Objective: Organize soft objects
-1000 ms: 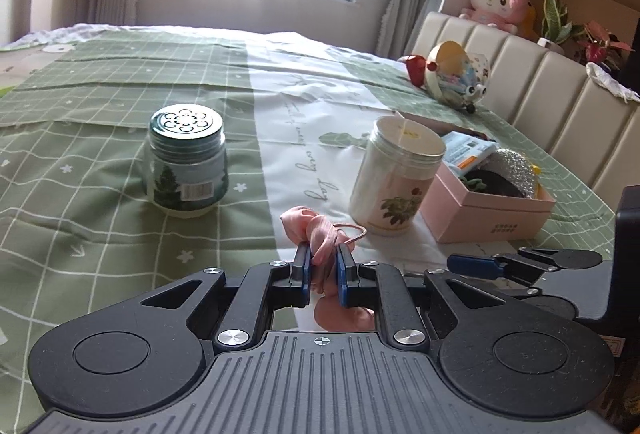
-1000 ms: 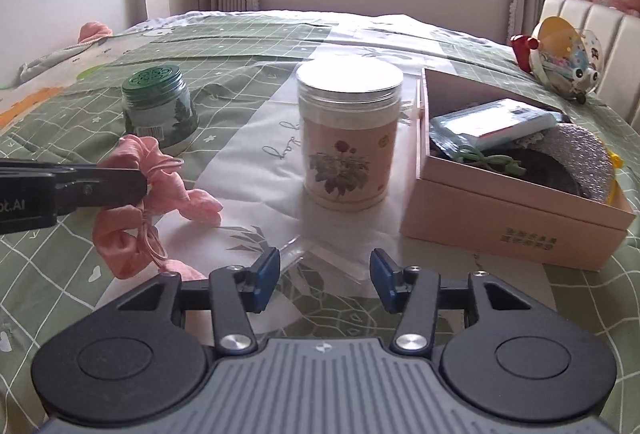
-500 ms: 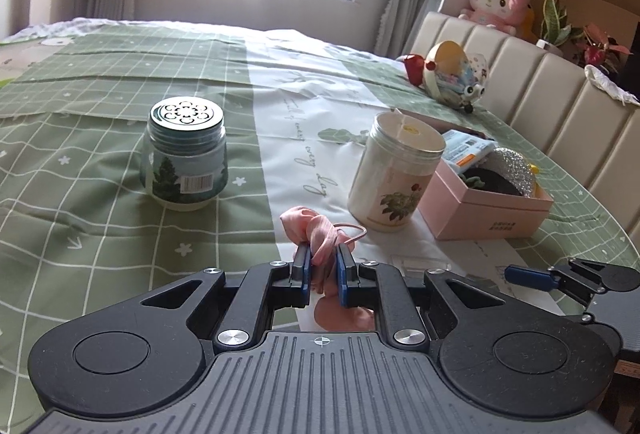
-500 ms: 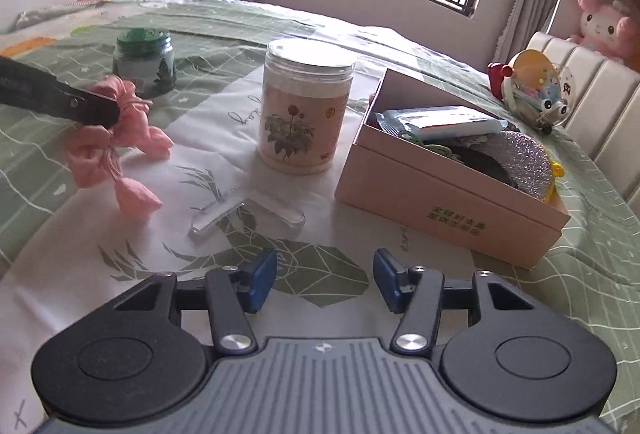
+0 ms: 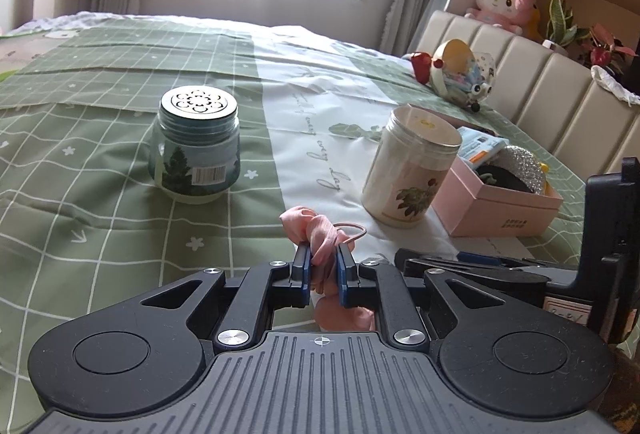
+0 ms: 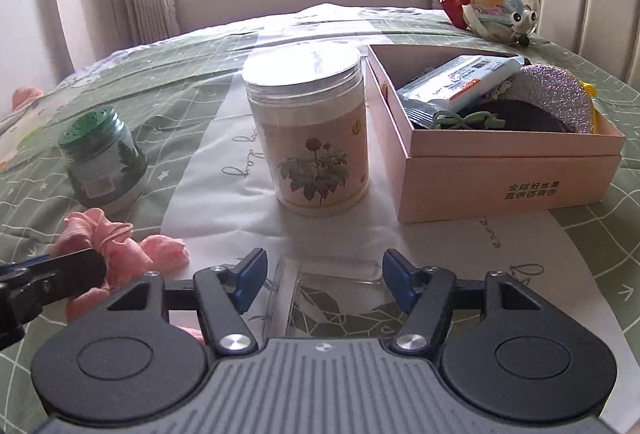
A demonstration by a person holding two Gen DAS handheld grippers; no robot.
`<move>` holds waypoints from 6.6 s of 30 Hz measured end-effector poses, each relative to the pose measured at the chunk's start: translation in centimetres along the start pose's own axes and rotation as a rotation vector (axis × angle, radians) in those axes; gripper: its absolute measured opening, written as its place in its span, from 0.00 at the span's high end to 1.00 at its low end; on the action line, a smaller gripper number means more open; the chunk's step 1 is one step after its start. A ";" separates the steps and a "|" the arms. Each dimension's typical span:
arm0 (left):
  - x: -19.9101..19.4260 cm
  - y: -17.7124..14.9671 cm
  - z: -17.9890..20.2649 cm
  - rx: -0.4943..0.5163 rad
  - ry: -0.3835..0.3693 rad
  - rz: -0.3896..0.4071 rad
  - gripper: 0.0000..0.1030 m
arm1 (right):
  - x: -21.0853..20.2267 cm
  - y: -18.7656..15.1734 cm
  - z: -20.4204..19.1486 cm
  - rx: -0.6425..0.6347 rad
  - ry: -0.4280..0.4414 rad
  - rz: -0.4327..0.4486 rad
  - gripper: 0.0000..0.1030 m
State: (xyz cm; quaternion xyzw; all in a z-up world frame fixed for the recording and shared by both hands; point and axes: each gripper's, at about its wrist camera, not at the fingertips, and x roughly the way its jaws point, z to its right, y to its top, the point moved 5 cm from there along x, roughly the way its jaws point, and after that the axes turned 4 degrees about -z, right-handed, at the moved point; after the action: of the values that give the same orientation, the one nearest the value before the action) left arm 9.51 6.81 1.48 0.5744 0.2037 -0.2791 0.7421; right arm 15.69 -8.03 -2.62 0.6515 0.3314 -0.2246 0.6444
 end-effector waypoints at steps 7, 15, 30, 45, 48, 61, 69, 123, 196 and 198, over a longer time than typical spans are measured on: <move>0.4 -0.4 0.1 -0.005 -0.026 -0.008 0.85 | -0.3 -0.3 0.1 -0.083 0.011 0.017 0.40; -0.6 -0.1 2.3 0.036 -0.043 0.004 0.85 | -4.4 -0.1 2.0 -0.145 0.044 0.088 0.40; -1.7 -0.8 12.1 0.123 -0.222 -0.057 0.85 | -15.2 -0.8 10.6 -0.195 0.020 0.246 0.40; 5.5 15.6 21.7 0.182 -0.357 0.024 0.85 | -16.5 9.0 17.6 -0.161 -0.014 0.506 0.40; 8.9 17.8 22.2 0.174 -0.363 -0.032 0.85 | -13.0 10.9 17.8 -0.156 -0.011 0.467 0.40; 22.4 16.2 19.5 0.132 -0.220 -0.377 0.84 | 1.3 11.3 16.0 -0.156 -0.006 0.235 0.40; 24.0 15.2 19.6 0.157 -0.176 -0.434 0.79 | 4.3 11.0 16.5 -0.133 0.032 0.164 0.40; 1.0 -6.5 10.3 0.172 0.078 -0.026 0.61 | -7.3 -4.3 11.2 -0.081 0.111 0.100 0.29; 2.0 -8.7 11.0 0.183 0.160 0.024 0.62 | -6.5 -6.6 11.0 -0.109 0.075 0.144 0.24; 2.0 -8.7 11.0 0.184 0.159 0.023 0.62 | -6.5 -6.6 11.0 -0.109 0.075 0.144 0.24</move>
State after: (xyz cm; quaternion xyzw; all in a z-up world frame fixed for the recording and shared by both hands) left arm 5.22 -5.84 -3.39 0.6626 0.2290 -0.2415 0.6709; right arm 7.95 -20.18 -3.25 0.6457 0.3195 -0.1348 0.6803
